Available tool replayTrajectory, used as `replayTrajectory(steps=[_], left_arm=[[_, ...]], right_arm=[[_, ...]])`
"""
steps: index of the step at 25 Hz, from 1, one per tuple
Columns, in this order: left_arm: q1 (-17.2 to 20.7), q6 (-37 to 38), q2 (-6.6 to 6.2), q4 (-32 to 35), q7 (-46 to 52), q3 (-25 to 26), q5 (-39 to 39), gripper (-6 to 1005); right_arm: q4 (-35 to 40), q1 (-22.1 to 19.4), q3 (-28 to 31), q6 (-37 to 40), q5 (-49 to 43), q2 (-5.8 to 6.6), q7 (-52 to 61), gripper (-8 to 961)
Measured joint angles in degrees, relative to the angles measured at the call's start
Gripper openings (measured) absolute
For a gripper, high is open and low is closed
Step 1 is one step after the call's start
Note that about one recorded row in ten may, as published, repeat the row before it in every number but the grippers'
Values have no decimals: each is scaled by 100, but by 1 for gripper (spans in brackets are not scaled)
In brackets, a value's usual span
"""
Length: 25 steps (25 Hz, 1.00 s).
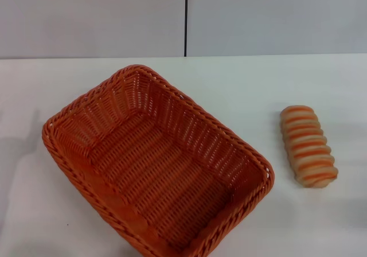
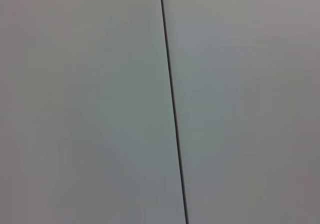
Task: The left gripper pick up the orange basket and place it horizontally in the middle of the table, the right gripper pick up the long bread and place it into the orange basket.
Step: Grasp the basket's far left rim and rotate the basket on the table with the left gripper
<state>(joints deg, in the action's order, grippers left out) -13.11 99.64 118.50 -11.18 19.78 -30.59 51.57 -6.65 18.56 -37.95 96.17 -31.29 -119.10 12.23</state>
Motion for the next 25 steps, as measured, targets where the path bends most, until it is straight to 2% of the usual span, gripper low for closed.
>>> replayTrajectory(steps=[9,15,20,21,23,24,25], left_arm=[[60,210,8,131,157,-201,5,814],[25,474,-16,453,533,-921,15,814],[101,435,-52,1544,1771,-1624,16,813],[174,154,-80,2218,2450,-1852,17,813],[268,-230,-105,2914,3182,-2079,97,813],[268,-230,-105,2914,3182,-2079,97,813],[378,-745,-122,3899,4072,-2237,506,813]], right_arm=[[31,-25,-13,21,0,-1,0,637],[33,-46,-10,-7,0,5,0,637],[56,-43,-10,20,0,3,-1,638],[66,-45,-10,25,0,3,-1,638],[75,-48,-10,27,0,2,-1,638],[75,-48,-10,27,0,2,-1,638],[77,-48,-10,27,0,1,-1,638]])
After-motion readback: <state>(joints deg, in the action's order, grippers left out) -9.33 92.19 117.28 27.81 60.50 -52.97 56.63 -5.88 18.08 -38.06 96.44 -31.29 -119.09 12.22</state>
